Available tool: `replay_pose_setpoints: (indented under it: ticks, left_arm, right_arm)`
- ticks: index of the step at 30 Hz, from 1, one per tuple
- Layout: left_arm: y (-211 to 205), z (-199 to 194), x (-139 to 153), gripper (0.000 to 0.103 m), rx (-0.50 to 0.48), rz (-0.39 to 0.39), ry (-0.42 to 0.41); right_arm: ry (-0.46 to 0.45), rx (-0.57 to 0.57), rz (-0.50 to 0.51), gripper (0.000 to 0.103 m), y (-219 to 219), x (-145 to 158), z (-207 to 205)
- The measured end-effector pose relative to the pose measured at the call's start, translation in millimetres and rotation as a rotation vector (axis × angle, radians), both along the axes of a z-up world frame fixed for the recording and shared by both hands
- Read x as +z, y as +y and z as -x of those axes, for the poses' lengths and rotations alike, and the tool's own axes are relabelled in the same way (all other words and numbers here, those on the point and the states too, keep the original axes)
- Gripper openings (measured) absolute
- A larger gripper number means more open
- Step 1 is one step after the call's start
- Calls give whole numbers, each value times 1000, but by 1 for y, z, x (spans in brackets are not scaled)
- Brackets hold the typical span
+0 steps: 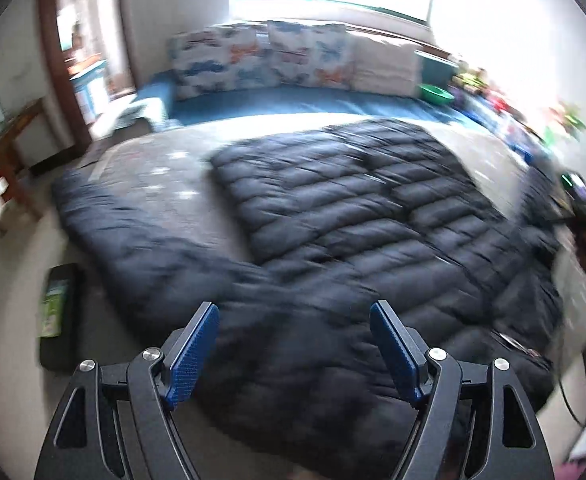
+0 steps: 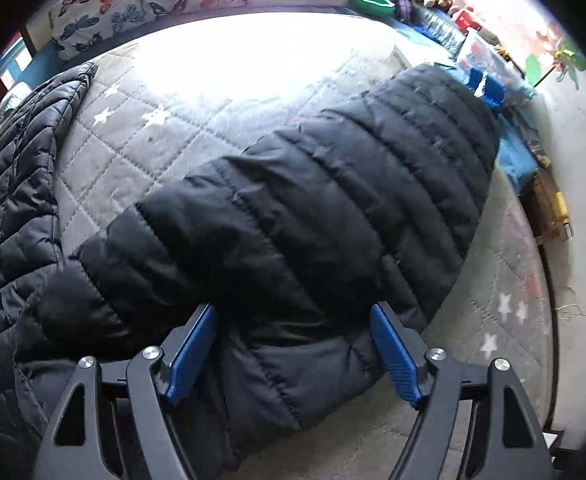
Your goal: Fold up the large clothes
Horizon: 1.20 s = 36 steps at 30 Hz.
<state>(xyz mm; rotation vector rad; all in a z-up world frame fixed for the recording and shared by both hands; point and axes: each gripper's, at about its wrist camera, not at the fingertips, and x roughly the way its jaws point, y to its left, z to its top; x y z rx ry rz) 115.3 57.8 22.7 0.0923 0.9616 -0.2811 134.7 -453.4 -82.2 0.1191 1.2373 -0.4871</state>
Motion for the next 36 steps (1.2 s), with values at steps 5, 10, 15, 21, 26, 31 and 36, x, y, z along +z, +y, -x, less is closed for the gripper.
replay_pose_setpoints:
  ticks: [5, 10, 15, 21, 26, 31, 36]
  left_arm:
    - [-64, 35, -14, 83, -173, 4, 20]
    - [-101, 55, -40, 83, -283, -5, 51]
    - [-120, 70, -84, 82, -331, -44, 140]
    - [-113, 84, -111, 82, -327, 7, 188]
    - [-109, 90, -112, 82, -328, 24, 189]
    - [-102, 97, -110, 82, -352, 31, 193]
    - [-95, 93, -104, 82, -379, 31, 217]
  right_arm:
    - [-70, 108, 64, 84, 41, 30, 19]
    - [-93, 322, -3, 86, 106, 42, 44]
    - [-101, 569, -18, 86, 180, 42, 70]
    - [-24, 796, -98, 86, 252, 1, 88]
    - [10, 823, -36, 86, 274, -30, 98]
    - [46, 829, -95, 88, 272, -30, 107]
    - [96, 887, -100, 88, 282, -28, 113]
